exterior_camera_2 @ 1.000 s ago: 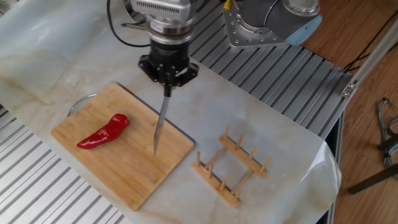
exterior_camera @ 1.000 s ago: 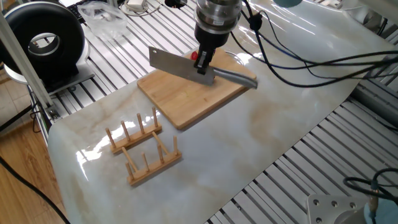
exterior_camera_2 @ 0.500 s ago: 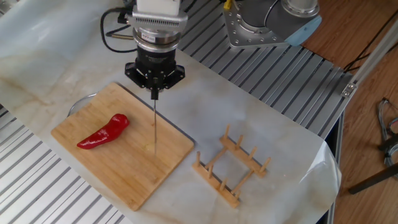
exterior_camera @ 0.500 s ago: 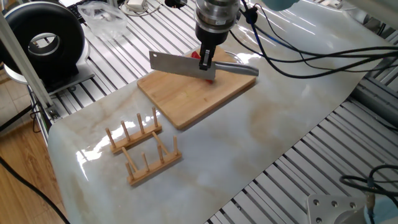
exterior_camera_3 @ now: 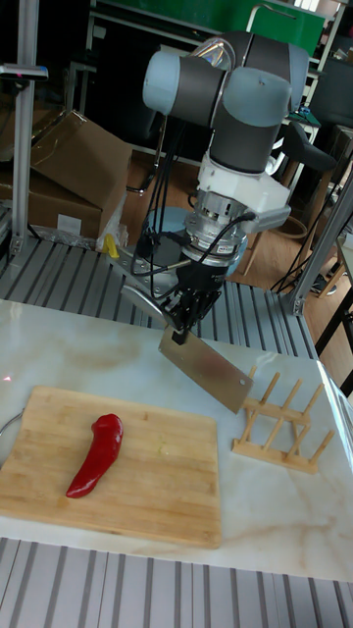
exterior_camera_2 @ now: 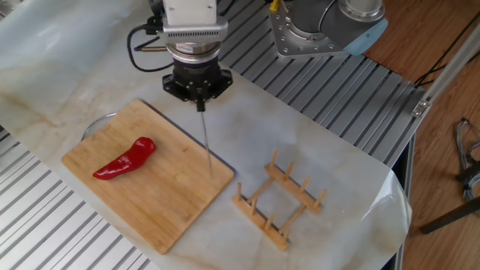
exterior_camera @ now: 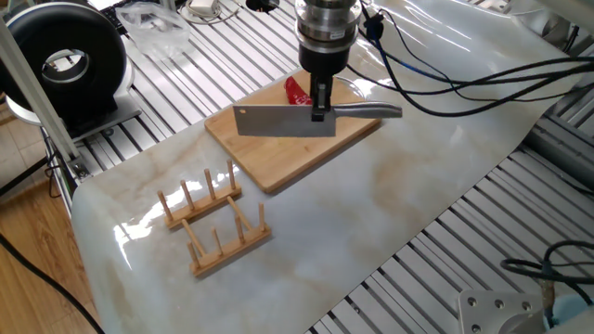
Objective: Chop the chili peppers
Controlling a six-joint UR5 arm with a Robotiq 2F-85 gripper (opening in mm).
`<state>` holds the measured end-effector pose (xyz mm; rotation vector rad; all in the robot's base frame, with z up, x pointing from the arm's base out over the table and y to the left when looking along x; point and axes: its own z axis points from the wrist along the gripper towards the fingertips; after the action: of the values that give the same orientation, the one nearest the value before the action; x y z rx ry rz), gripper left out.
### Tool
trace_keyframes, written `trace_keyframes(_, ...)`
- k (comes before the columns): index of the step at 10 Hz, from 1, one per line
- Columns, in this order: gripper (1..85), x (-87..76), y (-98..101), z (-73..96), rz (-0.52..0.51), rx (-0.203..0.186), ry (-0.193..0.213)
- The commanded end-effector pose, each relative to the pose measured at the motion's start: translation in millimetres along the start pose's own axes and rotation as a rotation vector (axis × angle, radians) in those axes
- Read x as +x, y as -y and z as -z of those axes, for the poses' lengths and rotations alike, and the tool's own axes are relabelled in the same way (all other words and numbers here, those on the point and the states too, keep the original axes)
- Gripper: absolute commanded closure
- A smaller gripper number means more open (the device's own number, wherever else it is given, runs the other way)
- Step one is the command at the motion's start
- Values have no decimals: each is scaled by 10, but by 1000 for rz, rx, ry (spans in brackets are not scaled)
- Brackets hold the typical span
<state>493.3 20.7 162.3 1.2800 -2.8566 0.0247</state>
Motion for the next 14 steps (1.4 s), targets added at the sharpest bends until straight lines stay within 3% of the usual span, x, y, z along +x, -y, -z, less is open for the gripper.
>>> trace_keyframes(1, 843, 30, 49, 11, 28, 17, -10)
trace_keyframes(3, 843, -214, 170, -7, 55, 8, 69)
trace_keyframes(4, 843, -302, 266, -19, 56, 5, 82)
trace_keyframes(6, 843, -350, 555, -43, 56, 56, 55)
trace_keyframes(8, 843, -387, 669, -34, 69, 83, 42)
trace_keyframes(11, 843, -402, 880, -31, 122, 153, 28)
trace_keyframes(14, 843, -457, 578, -32, 80, 63, 61)
